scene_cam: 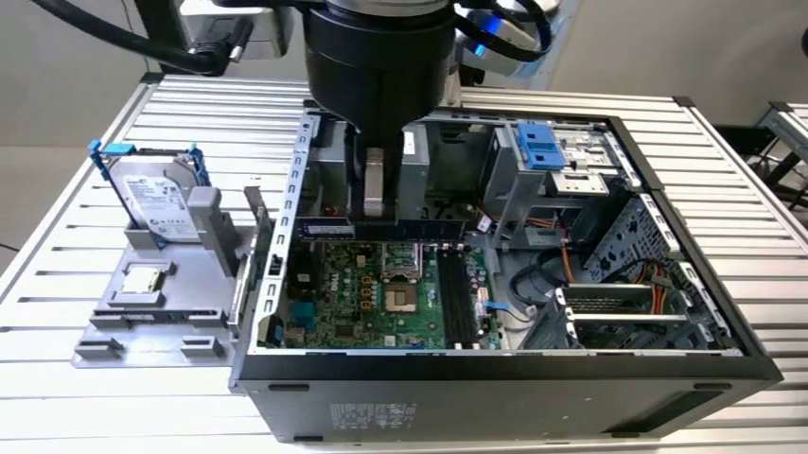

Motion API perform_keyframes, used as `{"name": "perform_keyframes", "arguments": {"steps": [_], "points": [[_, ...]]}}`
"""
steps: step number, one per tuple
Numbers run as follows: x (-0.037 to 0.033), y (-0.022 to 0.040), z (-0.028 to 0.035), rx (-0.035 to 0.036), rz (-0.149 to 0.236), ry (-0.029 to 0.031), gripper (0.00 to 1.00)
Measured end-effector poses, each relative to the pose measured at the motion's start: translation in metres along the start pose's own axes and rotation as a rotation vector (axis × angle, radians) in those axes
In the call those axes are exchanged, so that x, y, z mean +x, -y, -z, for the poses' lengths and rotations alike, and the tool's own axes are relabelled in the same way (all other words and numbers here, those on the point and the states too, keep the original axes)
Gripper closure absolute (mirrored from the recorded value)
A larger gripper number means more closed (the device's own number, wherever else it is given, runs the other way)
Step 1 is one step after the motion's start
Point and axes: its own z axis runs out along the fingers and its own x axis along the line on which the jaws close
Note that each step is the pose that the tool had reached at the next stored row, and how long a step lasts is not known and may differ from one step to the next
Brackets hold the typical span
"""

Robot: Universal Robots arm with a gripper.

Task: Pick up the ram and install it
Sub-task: 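Pick up the ram and move it above insertion slot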

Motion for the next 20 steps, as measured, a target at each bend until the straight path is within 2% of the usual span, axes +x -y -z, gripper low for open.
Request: {"name": "perform_keyframes", "arguments": {"steps": [11, 20], "points": [[-0.0015, 0.0429, 0.0010, 0.0000, 0.000, 0.0000, 1.00], [-0.0023, 0.0839, 0.0019, 0.0000, 0.000, 0.0000, 1.00]]}}
